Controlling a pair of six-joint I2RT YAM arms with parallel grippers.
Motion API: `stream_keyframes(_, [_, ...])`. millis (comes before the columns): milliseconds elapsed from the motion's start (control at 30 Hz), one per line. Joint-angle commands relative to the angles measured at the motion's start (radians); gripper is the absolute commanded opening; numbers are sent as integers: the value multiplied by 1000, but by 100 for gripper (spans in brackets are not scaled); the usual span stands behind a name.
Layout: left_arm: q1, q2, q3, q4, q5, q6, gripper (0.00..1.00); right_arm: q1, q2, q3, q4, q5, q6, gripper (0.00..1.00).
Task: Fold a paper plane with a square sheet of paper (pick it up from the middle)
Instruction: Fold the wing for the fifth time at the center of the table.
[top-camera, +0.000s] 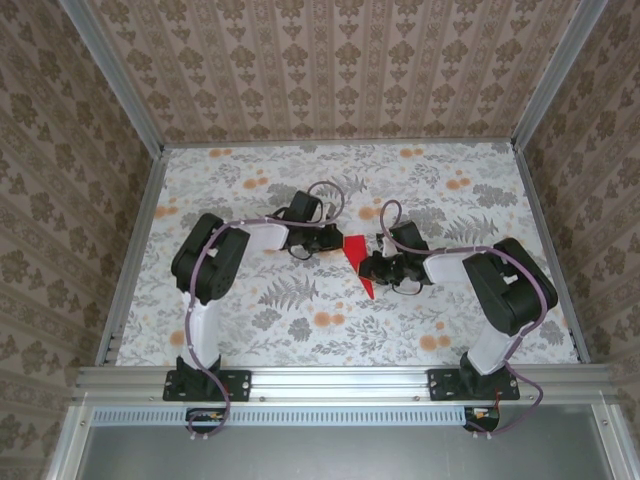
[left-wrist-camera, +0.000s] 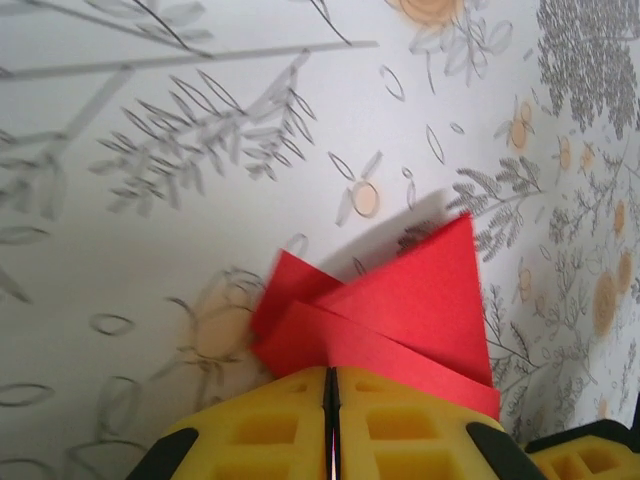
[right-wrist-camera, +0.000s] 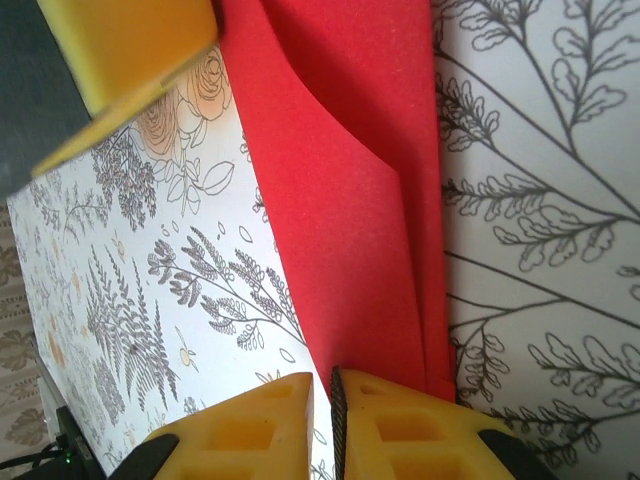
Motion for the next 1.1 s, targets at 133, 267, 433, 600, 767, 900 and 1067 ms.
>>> stream_keyframes(133, [83,72,58,-105,-97,81,12,-5,39,-74,-273,41,-32,16])
stream_keyframes(267, [95,57,86,-132,-94,101,12,-6,25,-70,-256,27,-28,17])
stream_keyframes(433, [88,-32,77,-143,-77,100,14,3,-15,-48,-203,-14,-5,20])
stream_keyframes(600, [35,-130,29,-144,-85,97,18,31,-52,-13,-171,-27,13,23])
stream_keyframes(767, [-14,-213,-17,-185,-188,64,27,31,-189,18,-201,29,14,38])
stream_keyframes(900, [-63,-252,-18,-254,-279,48,35,26,-306,42,-289,158,-22,51])
stream_keyframes(1067, [-123,-278,-13,-303,-342,18,43,17,-407,44,-385,335,-43,58])
